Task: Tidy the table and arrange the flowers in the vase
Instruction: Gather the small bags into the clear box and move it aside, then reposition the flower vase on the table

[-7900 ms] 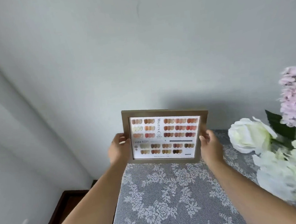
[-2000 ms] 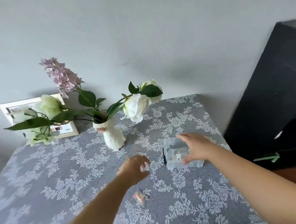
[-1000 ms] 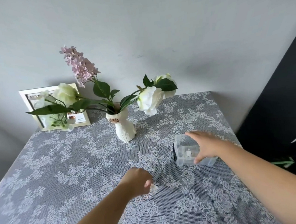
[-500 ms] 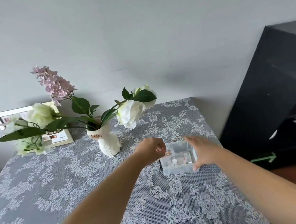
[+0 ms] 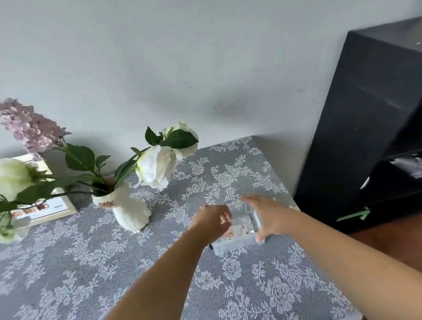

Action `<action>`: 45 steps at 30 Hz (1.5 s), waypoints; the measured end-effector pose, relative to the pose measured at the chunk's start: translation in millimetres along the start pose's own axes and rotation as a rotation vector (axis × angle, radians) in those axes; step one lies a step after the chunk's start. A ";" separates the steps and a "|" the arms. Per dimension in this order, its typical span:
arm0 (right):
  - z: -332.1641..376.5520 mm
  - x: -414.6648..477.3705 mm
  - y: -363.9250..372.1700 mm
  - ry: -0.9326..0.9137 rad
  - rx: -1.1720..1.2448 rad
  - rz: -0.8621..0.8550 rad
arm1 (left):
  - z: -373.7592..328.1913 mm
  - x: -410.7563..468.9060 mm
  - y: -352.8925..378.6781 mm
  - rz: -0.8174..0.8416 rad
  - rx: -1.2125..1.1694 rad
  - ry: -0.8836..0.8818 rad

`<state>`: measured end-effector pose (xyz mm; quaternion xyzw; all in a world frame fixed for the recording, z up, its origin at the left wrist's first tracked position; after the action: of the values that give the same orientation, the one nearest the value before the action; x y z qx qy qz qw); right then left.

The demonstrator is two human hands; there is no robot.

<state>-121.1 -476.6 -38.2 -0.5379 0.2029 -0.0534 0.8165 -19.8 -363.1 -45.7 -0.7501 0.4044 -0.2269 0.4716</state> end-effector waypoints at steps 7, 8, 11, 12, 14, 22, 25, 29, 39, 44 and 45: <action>14.8 1.6 -10.9 -0.038 0.061 -0.079 | 10.5 -15.9 -27.9 -0.163 -0.040 -0.015; 23.2 2.2 -14.3 -0.056 0.089 -0.105 | 14.8 -20.1 -34.3 -0.188 -0.052 -0.036; 51.2 7.9 -20.5 -0.097 0.174 -0.148 | 33.7 -35.8 -54.9 -0.256 -0.080 -0.105; 62.1 10.6 -21.2 -0.113 0.199 -0.160 | 41.9 -42.7 -61.9 -0.277 -0.087 -0.123; 84.5 17.9 -18.9 -0.139 0.239 -0.158 | 62.1 -57.9 -74.3 -0.308 -0.096 -0.167; 168.8 57.0 9.2 -0.189 0.348 -0.082 | 151.2 -115.4 -106.9 -0.372 -0.086 -0.412; 189.0 76.0 19.3 -0.176 0.371 -0.084 | 180.0 -121.0 -111.3 -0.351 -0.084 -0.443; 207.0 102.0 35.7 -0.112 0.424 -0.088 | 212.9 -112.7 -113.3 -0.344 -0.189 -0.520; 224.2 149.4 68.7 0.035 0.606 -0.130 | 254.5 -83.0 -97.5 -0.273 -0.531 -0.602; 227.5 155.8 78.9 0.054 0.681 -0.149 | 263.7 -78.7 -91.8 -0.288 -0.701 -0.605; 226.7 157.3 81.5 0.061 0.704 -0.143 | 264.4 -78.4 -91.6 -0.293 -0.716 -0.609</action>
<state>99.8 -296.6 -77.8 -0.2348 0.1582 -0.1932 0.9394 162.3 -139.3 -80.5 -0.9463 0.1911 0.0918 0.2440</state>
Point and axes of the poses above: each hand's wrist, its own x-axis towards the middle knuckle, its own y-axis out of the palm, z = x × y, the point moved 5 cm from there along x, towards the middle knuckle, and after that the axes turned 7 degrees about -z, right-handed, at the moved point
